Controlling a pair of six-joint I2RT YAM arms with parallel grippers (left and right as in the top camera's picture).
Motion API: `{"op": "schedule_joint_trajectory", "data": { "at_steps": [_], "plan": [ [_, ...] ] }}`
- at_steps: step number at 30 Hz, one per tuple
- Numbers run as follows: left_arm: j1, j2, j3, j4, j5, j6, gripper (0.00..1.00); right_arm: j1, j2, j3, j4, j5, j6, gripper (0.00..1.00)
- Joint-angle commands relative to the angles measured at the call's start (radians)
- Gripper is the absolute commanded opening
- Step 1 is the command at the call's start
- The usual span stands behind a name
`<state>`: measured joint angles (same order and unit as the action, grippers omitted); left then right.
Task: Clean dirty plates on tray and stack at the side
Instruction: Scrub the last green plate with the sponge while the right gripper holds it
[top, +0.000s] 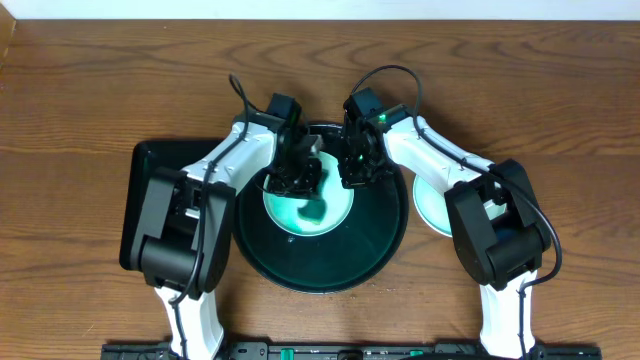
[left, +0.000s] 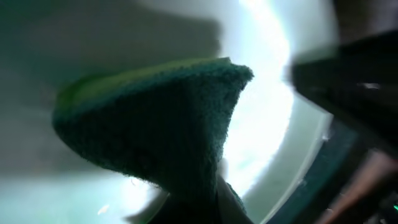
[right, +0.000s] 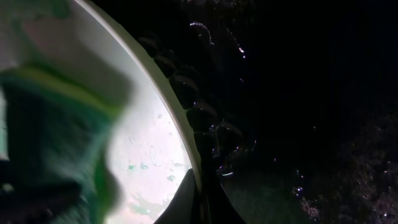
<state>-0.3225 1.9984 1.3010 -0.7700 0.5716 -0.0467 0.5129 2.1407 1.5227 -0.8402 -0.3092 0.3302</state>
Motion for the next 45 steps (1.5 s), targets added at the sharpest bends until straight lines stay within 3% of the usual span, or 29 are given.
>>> {"op": "schedule_joint_trajectory", "data": {
  "at_steps": [1, 7, 12, 17, 25, 31, 34, 38, 42, 45],
  "plan": [
    [0.004, 0.021, -0.009, 0.042, 0.096, 0.016, 0.07, -0.001, 0.012, -0.006, 0.002, 0.001, 0.013, 0.01],
    [0.059, 0.021, -0.008, 0.021, -0.349, -0.291, 0.07, -0.001, 0.012, -0.006, 0.000, 0.001, 0.014, 0.01],
    [0.061, 0.021, -0.008, -0.056, -0.569, -0.367, 0.07, -0.002, 0.012, -0.006, -0.003, 0.001, 0.018, 0.01],
    [0.053, 0.021, -0.009, -0.068, -0.539, -0.349, 0.07, -0.003, 0.013, -0.006, -0.005, 0.005, 0.031, 0.01],
    [0.053, 0.021, -0.009, -0.066, 0.037, 0.006, 0.07, -0.003, 0.014, -0.006, -0.004, 0.005, 0.032, 0.01],
    [0.055, 0.021, -0.009, -0.010, 0.068, 0.012, 0.07, -0.003, 0.014, -0.006, -0.005, 0.005, 0.032, 0.01],
    [0.059, 0.021, -0.008, 0.055, 0.002, -0.035, 0.07, -0.003, 0.014, -0.006, -0.005, 0.005, 0.032, 0.01],
    [0.059, 0.021, -0.008, 0.095, -0.278, -0.189, 0.07, -0.003, 0.014, -0.006, -0.005, 0.005, 0.032, 0.01],
    [0.058, 0.021, -0.008, 0.058, -0.515, -0.266, 0.07, -0.003, 0.014, -0.006, -0.005, 0.005, 0.032, 0.01],
    [0.057, 0.021, -0.008, -0.001, -0.604, -0.274, 0.07, -0.003, 0.014, -0.006, -0.004, 0.005, 0.032, 0.01]
  ]
}}
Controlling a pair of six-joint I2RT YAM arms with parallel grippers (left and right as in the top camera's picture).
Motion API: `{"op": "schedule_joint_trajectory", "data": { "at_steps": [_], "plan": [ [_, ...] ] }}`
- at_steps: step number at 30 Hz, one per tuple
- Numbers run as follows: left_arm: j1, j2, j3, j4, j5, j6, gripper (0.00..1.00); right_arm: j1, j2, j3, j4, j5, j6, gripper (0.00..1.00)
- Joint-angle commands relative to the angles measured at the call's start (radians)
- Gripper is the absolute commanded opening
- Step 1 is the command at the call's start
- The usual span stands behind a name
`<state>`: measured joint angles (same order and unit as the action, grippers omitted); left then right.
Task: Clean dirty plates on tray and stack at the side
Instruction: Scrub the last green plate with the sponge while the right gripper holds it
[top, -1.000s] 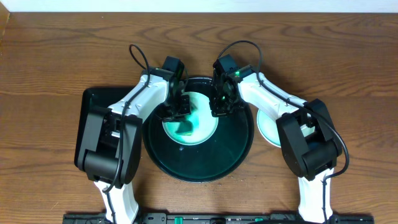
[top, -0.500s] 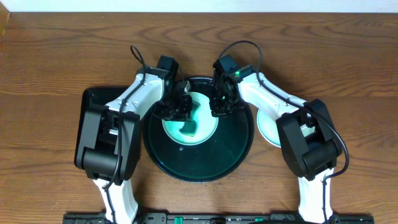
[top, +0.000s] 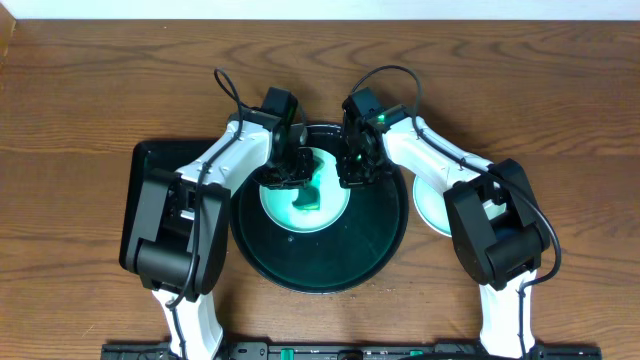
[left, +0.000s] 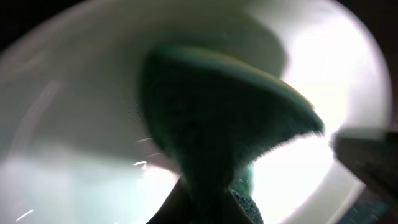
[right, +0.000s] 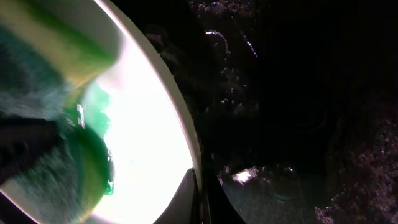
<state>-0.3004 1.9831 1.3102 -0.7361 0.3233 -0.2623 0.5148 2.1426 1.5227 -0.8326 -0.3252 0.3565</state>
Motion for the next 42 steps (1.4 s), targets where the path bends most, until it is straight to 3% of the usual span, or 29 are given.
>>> {"op": "schedule_joint_trajectory", "data": {
  "at_steps": [1, 7, 11, 14, 25, 28, 32, 37, 42],
  "plan": [
    [0.035, 0.037, -0.018, -0.056, -0.370, -0.058, 0.07, -0.005, 0.013, -0.006, -0.012, 0.021, 0.006, 0.01],
    [0.035, 0.037, -0.018, -0.130, -0.296, -0.054, 0.07, -0.005, 0.013, -0.006, -0.011, 0.021, 0.006, 0.01],
    [0.035, 0.037, -0.018, -0.135, 0.067, 0.132, 0.07, -0.005, 0.013, -0.006, -0.011, 0.021, 0.006, 0.01],
    [0.035, 0.037, -0.018, -0.136, 0.191, 0.174, 0.07, -0.005, 0.013, -0.006, -0.011, 0.021, 0.006, 0.01],
    [0.036, 0.036, -0.010, 0.026, 0.207, 0.176, 0.07, -0.005, 0.013, -0.006, -0.012, 0.021, 0.006, 0.01],
    [0.038, 0.035, -0.003, 0.081, 0.144, 0.162, 0.07, -0.006, 0.013, -0.006, -0.012, 0.021, 0.006, 0.01],
    [0.038, 0.033, 0.002, 0.084, -0.162, -0.003, 0.07, -0.007, 0.013, -0.006, -0.013, 0.021, 0.006, 0.01],
    [0.037, 0.032, 0.002, -0.009, -0.405, -0.111, 0.08, -0.010, 0.013, -0.008, -0.012, 0.021, 0.006, 0.01],
    [0.035, 0.032, 0.002, -0.122, -0.455, -0.189, 0.08, -0.010, 0.015, -0.008, -0.008, 0.021, 0.008, 0.01]
  ]
}}
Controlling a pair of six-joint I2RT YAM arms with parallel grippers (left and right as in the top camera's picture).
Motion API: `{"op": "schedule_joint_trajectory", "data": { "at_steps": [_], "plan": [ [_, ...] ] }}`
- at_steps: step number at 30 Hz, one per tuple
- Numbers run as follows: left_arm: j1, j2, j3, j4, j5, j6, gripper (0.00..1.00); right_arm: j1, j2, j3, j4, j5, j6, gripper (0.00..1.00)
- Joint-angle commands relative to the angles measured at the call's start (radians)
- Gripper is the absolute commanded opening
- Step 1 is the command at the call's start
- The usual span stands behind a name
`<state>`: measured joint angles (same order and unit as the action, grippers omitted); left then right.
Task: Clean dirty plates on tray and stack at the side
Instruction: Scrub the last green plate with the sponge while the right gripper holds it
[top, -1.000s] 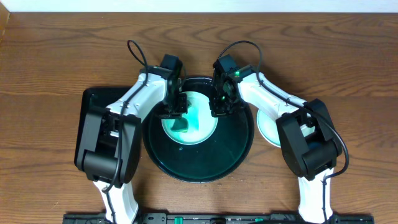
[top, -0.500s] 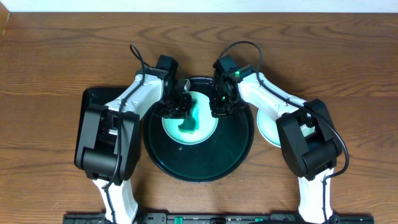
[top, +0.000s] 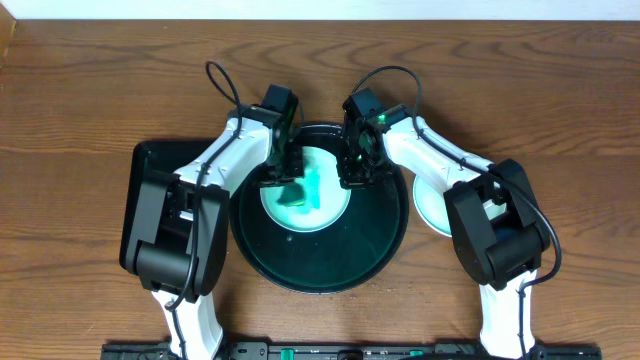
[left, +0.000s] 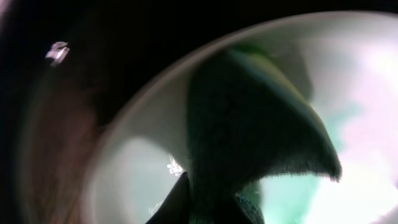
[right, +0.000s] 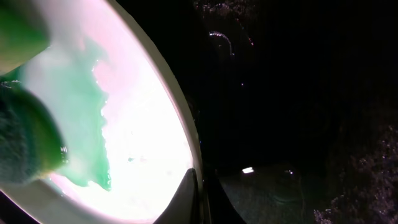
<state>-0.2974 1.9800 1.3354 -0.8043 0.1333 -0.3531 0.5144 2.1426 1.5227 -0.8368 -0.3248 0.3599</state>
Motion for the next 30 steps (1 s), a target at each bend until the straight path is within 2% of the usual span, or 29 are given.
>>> {"op": "schedule_joint_trajectory", "data": {
  "at_steps": [1, 3, 5, 12, 17, 21, 23, 26, 30],
  "plan": [
    [0.030, 0.035, -0.024, -0.069, -0.256, -0.097, 0.07, -0.010, 0.016, -0.008, -0.003, 0.020, 0.007, 0.01],
    [0.027, 0.035, -0.024, -0.091, -0.221, -0.090, 0.07, -0.010, 0.018, -0.008, -0.004, 0.020, 0.007, 0.01],
    [0.026, 0.035, -0.024, -0.103, -0.140, -0.033, 0.07, -0.011, 0.018, -0.008, -0.005, 0.020, 0.007, 0.01],
    [0.026, 0.035, -0.024, -0.083, 0.338, 0.288, 0.07, -0.012, 0.018, -0.008, -0.006, 0.019, 0.007, 0.01],
    [0.034, 0.031, -0.022, -0.013, 0.459, 0.315, 0.07, -0.012, 0.018, -0.008, -0.008, 0.019, 0.006, 0.01],
    [0.062, 0.030, 0.006, 0.018, 0.455, 0.315, 0.07, -0.012, 0.018, -0.008, -0.007, 0.017, 0.006, 0.01],
    [0.083, 0.030, 0.034, 0.013, 0.408, 0.299, 0.07, -0.012, 0.018, -0.008, -0.008, 0.017, 0.006, 0.01],
    [0.127, 0.019, 0.102, -0.029, 0.201, 0.211, 0.07, -0.012, 0.018, -0.008, -0.008, 0.017, 0.006, 0.01],
    [0.166, -0.021, 0.161, -0.101, 0.023, 0.191, 0.07, -0.011, 0.018, -0.008, -0.008, 0.017, 0.006, 0.01]
  ]
}}
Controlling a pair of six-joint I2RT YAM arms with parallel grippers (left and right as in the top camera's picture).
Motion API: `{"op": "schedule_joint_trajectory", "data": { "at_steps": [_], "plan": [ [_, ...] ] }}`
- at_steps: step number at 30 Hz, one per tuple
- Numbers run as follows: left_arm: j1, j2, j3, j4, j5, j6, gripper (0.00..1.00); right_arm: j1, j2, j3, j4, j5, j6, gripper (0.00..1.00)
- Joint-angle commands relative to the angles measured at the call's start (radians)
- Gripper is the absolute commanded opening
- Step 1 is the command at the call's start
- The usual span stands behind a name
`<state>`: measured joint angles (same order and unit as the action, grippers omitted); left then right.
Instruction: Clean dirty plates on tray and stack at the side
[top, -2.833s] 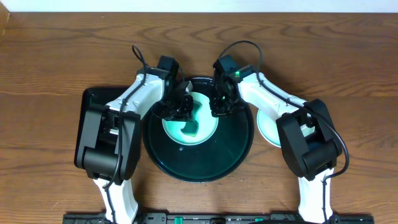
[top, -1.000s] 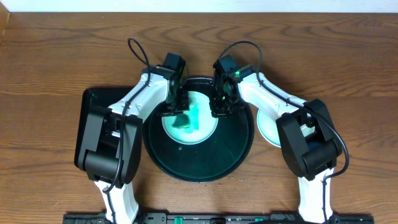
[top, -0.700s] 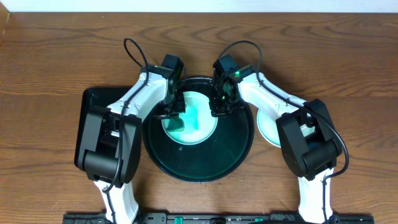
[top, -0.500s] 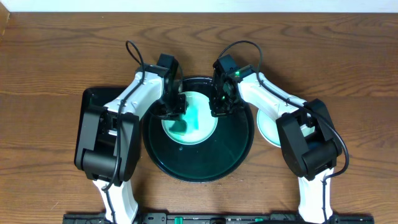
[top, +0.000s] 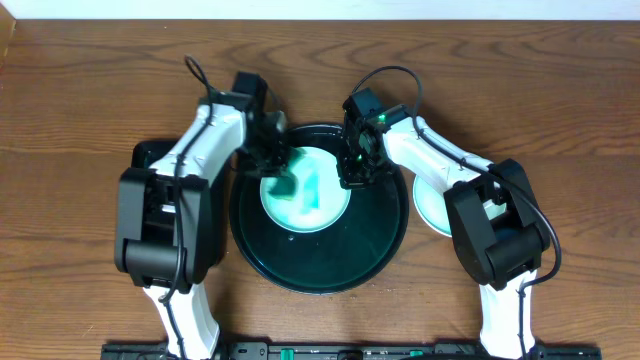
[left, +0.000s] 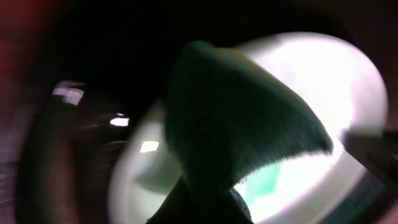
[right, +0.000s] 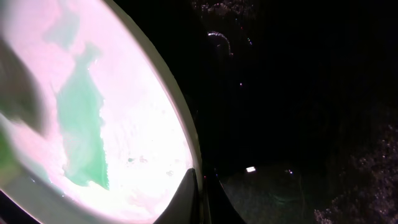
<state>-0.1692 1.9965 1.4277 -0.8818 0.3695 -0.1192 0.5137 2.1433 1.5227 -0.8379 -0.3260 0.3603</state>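
A white plate (top: 310, 192) smeared with green soap lies in the round dark tray (top: 320, 265). My left gripper (top: 275, 170) is shut on a green sponge (left: 236, 124), which rests at the plate's left rim (left: 134, 180). The right gripper (top: 352, 172) is shut on the plate's right rim (right: 186, 143), one finger on each side of the edge. A green streak (right: 81, 124) crosses the plate's face. Another white plate (top: 428, 203) sits on the table to the right of the tray, partly under my right arm.
A black rectangular tray (top: 140, 165) lies on the wooden table (top: 80, 100) at the left, mostly hidden by my left arm. Both arms reach in from the near edge and meet over the round tray.
My left gripper has moved the sponge leftward from the plate's middle-left to its left rim. The right wrist view shows more bare plate with a green streak. The right gripper holds the rim as before.
The sponge sat at the plate's middle, held by my left gripper, while the right gripper pinched the right rim. At each later moment the sponge stood farther left and up on the plate. It is now at the left rim, with green smears spread across the face.
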Motion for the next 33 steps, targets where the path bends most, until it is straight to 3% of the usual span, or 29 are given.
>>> {"op": "schedule_joint_trajectory", "data": {
  "at_steps": [1, 9, 13, 24, 33],
  "plan": [
    [0.048, -0.054, 0.084, -0.046, -0.233, -0.043, 0.07, -0.011, 0.017, -0.008, -0.007, 0.018, 0.006, 0.01],
    [0.122, -0.225, 0.113, -0.160, -0.236, -0.044, 0.07, -0.006, -0.009, -0.005, -0.014, 0.023, 0.005, 0.01],
    [0.193, -0.265, 0.113, -0.216, -0.257, -0.044, 0.07, 0.016, -0.081, -0.005, -0.014, 0.128, 0.002, 0.01],
    [0.386, -0.262, 0.090, -0.235, -0.285, -0.043, 0.07, 0.217, -0.325, -0.005, -0.042, 0.777, 0.002, 0.01],
    [0.420, -0.262, 0.087, -0.235, -0.284, -0.044, 0.07, 0.476, -0.417, -0.005, -0.044, 1.417, -0.048, 0.01]
  ]
}}
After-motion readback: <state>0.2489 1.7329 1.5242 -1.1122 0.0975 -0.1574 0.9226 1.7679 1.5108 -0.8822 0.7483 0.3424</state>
